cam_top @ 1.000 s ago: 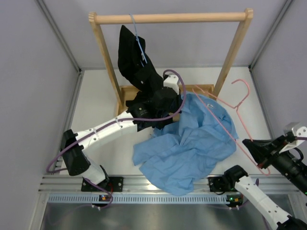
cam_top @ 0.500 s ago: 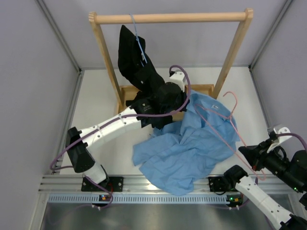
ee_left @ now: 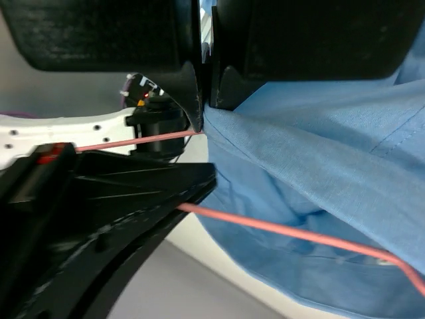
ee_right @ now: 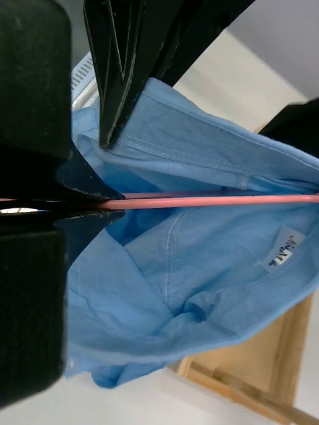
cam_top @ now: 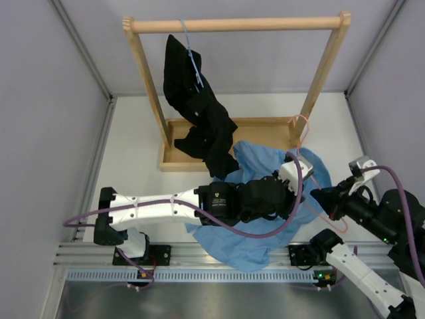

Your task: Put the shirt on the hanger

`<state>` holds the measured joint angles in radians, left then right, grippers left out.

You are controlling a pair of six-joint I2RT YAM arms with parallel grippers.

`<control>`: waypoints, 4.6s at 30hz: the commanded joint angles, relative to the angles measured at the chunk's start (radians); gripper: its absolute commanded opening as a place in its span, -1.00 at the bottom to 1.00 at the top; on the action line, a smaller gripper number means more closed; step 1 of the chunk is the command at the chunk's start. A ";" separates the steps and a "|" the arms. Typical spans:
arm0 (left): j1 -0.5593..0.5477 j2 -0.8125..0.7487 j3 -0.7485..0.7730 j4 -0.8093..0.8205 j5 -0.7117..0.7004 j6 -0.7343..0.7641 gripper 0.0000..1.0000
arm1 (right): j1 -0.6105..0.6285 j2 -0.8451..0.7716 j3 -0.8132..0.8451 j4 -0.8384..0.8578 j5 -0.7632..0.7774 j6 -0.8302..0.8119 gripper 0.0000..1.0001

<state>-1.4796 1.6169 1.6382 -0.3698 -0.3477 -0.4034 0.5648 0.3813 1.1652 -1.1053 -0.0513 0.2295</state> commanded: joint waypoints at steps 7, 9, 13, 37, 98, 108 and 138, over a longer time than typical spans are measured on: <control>-0.044 -0.095 0.198 -0.058 -0.204 0.116 -1.00 | 0.003 -0.245 -0.045 0.403 -0.122 -0.045 -1.00; -0.044 -0.095 0.247 -0.102 -0.296 0.141 -1.00 | 0.001 -0.301 -0.068 0.418 -0.125 -0.058 -1.00; -0.044 -0.060 0.330 -0.185 -0.327 0.181 -1.00 | 0.003 -0.297 -0.073 0.358 -0.264 -0.082 -1.00; -0.079 0.014 0.373 -0.478 -0.178 0.176 -1.00 | 0.003 -0.432 -0.441 0.766 -0.276 0.094 -1.00; 0.194 -0.026 0.587 -0.432 0.498 1.155 0.91 | 0.003 -0.498 -0.239 0.547 -0.292 0.014 -1.00; 0.219 0.017 0.595 -0.592 0.625 1.100 0.18 | 0.003 -0.496 -0.216 0.503 -0.383 -0.039 -1.00; 0.219 -0.022 0.561 -0.712 0.977 0.917 0.60 | 0.003 -0.478 -0.124 0.394 -0.595 -0.159 -1.00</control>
<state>-1.2602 1.6333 2.2024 -1.0744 0.5877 0.5552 0.5644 0.0071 0.9955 -0.7532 -0.6178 0.1017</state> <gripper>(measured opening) 0.681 0.008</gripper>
